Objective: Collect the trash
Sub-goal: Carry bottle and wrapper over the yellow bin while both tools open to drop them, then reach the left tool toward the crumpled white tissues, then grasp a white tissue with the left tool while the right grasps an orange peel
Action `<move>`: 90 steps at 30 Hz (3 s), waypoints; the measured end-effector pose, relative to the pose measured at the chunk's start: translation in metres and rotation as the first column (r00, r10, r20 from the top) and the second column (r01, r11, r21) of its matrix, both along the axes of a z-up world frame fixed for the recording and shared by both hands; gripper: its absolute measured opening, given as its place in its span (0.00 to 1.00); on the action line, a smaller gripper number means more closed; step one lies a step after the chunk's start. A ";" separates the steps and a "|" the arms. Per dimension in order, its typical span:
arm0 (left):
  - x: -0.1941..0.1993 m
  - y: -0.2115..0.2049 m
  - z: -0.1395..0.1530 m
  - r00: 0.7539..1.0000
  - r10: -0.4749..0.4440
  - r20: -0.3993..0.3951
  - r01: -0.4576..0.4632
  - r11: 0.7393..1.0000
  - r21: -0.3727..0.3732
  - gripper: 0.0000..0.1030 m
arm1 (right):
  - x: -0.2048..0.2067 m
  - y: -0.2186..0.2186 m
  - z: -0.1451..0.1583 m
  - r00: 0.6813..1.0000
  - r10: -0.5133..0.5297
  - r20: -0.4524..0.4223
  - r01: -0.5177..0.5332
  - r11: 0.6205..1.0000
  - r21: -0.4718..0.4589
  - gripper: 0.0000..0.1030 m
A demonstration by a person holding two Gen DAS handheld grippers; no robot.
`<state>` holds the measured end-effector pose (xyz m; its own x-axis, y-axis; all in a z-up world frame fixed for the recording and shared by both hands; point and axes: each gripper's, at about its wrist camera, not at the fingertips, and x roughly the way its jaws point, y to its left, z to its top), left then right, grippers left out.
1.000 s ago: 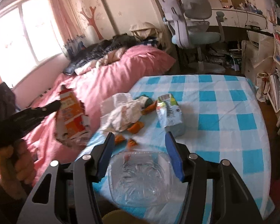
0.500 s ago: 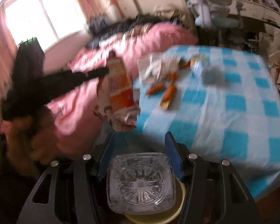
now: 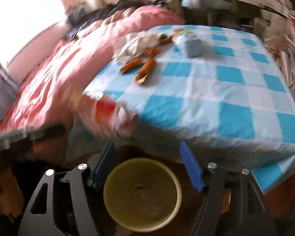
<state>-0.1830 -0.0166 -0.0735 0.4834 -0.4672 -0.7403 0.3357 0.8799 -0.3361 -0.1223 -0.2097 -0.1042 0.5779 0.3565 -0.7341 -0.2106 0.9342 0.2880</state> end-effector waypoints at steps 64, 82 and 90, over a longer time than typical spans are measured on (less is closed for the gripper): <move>0.254 0.003 0.010 0.938 0.272 0.213 -0.311 0.934 0.177 0.70 | 0.094 0.052 0.009 0.985 0.165 0.051 -0.159 0.982 -0.098 0.71; 0.313 0.034 -0.025 0.919 0.389 0.060 -0.393 0.908 0.146 0.65 | 0.120 0.055 0.001 0.987 0.163 0.011 -0.162 0.986 -0.042 0.71; 0.315 0.058 -0.026 0.913 0.407 -0.008 -0.406 0.913 0.050 0.09 | 0.126 0.051 -0.004 0.991 0.131 0.004 -0.130 0.990 -0.050 0.71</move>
